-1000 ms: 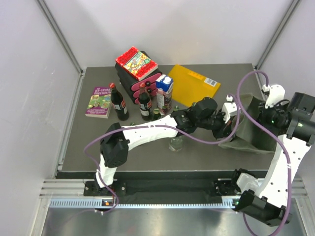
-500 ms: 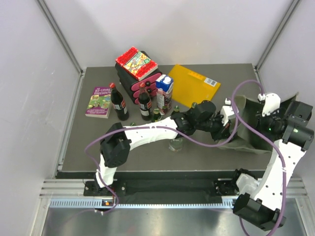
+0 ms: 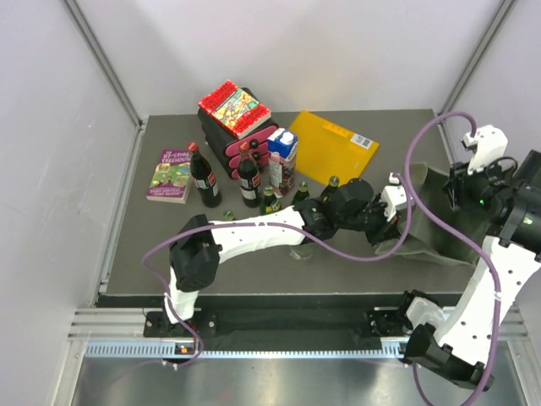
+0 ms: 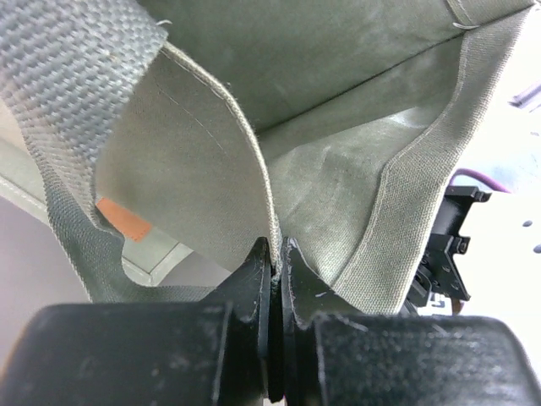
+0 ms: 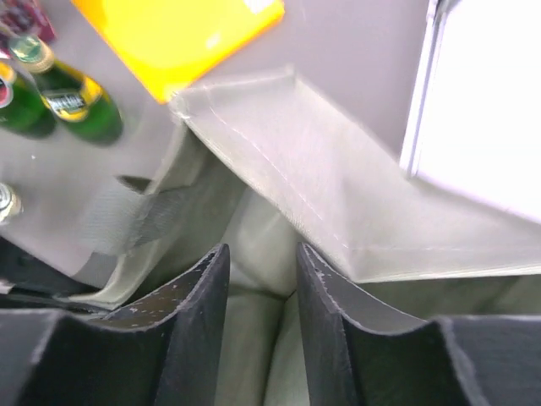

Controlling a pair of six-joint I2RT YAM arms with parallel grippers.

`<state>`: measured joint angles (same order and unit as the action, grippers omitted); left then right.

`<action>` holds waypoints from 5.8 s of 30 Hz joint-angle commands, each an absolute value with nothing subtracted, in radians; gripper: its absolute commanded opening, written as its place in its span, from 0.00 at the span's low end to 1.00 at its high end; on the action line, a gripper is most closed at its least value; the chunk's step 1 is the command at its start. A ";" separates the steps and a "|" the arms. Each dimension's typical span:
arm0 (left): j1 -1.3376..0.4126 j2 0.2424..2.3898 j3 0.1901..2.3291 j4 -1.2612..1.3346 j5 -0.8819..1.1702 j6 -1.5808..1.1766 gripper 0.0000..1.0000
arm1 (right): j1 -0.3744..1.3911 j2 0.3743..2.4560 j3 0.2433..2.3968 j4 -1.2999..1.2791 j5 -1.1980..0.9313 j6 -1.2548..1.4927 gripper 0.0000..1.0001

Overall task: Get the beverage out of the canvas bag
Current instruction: Adjust the canvas bag at the center of the board, then reset both arms

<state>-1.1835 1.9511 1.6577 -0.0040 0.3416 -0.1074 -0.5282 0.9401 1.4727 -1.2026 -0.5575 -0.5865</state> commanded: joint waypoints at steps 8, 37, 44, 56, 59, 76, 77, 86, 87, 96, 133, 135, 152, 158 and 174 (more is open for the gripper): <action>-1.164 1.930 1.697 0.035 0.324 -0.172 0.00 | -0.537 1.130 1.772 -1.462 -0.635 -0.876 0.59; -1.164 1.901 1.709 0.101 0.242 -0.089 0.00 | -0.446 1.221 1.925 -1.201 -0.612 -0.915 0.00; -1.164 1.893 1.715 0.130 0.252 -0.080 0.00 | -0.445 1.215 1.895 -1.144 -0.660 -0.854 0.00; -1.071 1.954 1.813 0.210 0.348 -0.417 0.00 | -0.416 1.295 1.890 -1.065 -0.568 -0.773 0.00; -1.036 2.009 1.874 0.221 0.367 -0.541 0.00 | -0.379 1.331 1.870 -1.007 -0.517 -0.729 0.00; -0.911 2.328 2.198 0.160 0.333 -0.871 0.00 | -0.296 1.543 2.025 -0.871 -0.416 -0.499 0.52; -0.907 2.338 2.233 0.131 0.318 -0.870 0.00 | -0.296 1.542 2.037 -0.870 -0.417 -0.486 0.55; -0.891 2.346 2.332 0.063 0.252 -0.824 0.72 | -0.408 1.459 2.022 -0.861 -0.413 -0.264 0.76; -0.890 2.330 2.332 0.055 0.244 -0.816 0.73 | -0.425 1.453 2.011 -0.868 -0.422 -0.224 0.76; -0.881 2.188 2.309 -0.116 0.192 -0.579 0.79 | -0.555 1.399 1.776 -0.868 -0.427 -0.097 0.79; -0.865 1.530 1.833 -0.459 -0.231 -0.150 0.89 | -0.514 1.770 2.141 -0.804 -0.396 -0.121 0.21; -0.865 1.506 1.810 -0.472 -0.274 -0.134 0.90 | -0.512 1.758 2.141 -0.814 -0.413 -0.169 0.50; -0.836 1.295 1.693 -0.621 -0.566 -0.123 0.99 | -0.517 1.177 1.755 -0.637 -0.443 -0.279 1.00; -0.683 1.240 1.680 -0.637 -0.496 -0.208 0.99 | -0.517 1.105 1.750 -0.739 -0.341 -0.146 1.00; -0.604 1.137 1.571 -0.635 -0.442 -0.215 0.99 | -0.517 1.003 1.667 -0.727 -0.123 -0.104 1.00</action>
<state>-0.6102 1.1774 1.5890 -0.6411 -0.4572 -0.2073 -0.5190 1.0431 1.6676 -0.7704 -0.1699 -0.1188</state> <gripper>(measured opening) 0.987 0.995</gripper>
